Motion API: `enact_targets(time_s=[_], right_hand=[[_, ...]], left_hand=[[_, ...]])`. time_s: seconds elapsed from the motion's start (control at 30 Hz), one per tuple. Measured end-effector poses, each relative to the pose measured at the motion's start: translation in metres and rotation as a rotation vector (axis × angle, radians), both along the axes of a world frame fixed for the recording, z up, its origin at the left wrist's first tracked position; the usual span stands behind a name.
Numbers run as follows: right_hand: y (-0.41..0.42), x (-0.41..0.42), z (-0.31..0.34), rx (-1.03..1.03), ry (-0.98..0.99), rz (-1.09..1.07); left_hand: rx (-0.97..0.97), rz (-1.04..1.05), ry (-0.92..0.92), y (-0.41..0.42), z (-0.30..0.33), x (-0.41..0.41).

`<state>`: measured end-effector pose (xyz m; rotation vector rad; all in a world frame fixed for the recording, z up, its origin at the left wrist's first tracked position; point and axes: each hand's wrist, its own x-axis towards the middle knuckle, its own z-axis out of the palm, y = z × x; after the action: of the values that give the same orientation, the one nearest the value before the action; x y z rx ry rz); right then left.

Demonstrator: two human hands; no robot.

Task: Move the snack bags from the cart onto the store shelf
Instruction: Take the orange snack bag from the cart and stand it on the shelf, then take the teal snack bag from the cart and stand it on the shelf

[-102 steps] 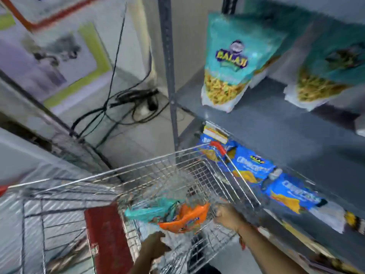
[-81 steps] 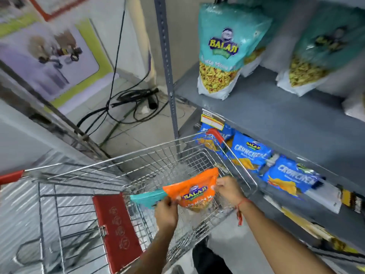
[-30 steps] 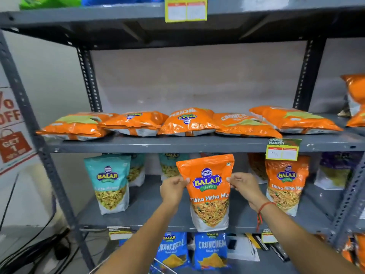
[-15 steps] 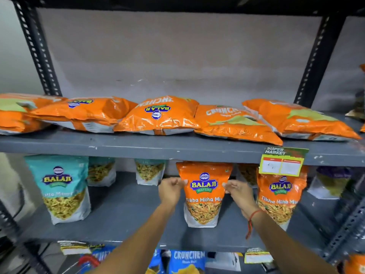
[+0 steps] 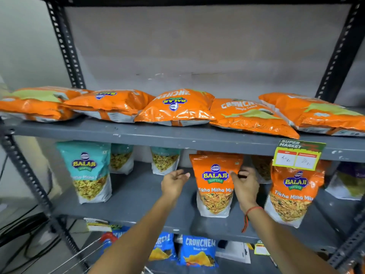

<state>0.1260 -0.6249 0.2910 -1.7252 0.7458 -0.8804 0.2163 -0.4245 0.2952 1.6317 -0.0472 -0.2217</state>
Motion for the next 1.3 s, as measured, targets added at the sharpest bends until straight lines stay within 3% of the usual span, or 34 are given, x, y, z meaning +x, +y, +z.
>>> enact_targets(time_s=[0.2, 0.4, 0.53, 0.7, 0.83, 1.0, 1.07, 1.3], right_hand=[[0.104, 0.007, 0.039, -0.121, -0.168, 0.116], [0.249, 0.008, 0.044, -0.096, -0.135, 0.568], [0.336, 0.002, -0.003, -0.025, 0.101, 0.909], [0.416, -0.016, -0.107, -0.081, 0.576, 1.231], [0.447, -0.021, -0.185, -0.079, 0.964, 1.425], [0.478, -0.011, -0.265, -0.042, 1.203, 1.503], [0.488, -0.009, -0.289, 0.044, 1.204, 1.488], [0.499, -0.005, -0.338, -0.018, 1.019, 1.328]], left_hand=[[-0.097, 0.169, -0.089, 0.108, 0.025, -0.022], [-0.080, 0.441, -0.145, 0.275, 0.019, -0.073], [0.008, 0.619, -0.041, 0.389, -0.026, -0.111], [0.327, 0.740, 0.276, 0.492, -0.126, -0.169], [0.514, 0.725, 0.570, 0.521, -0.207, -0.226], [0.469, 0.669, 0.775, 0.508, -0.273, -0.236], [0.438, 0.649, 0.793, 0.501, -0.292, -0.226], [0.511, 0.828, 0.838, 0.489, -0.323, -0.202]])
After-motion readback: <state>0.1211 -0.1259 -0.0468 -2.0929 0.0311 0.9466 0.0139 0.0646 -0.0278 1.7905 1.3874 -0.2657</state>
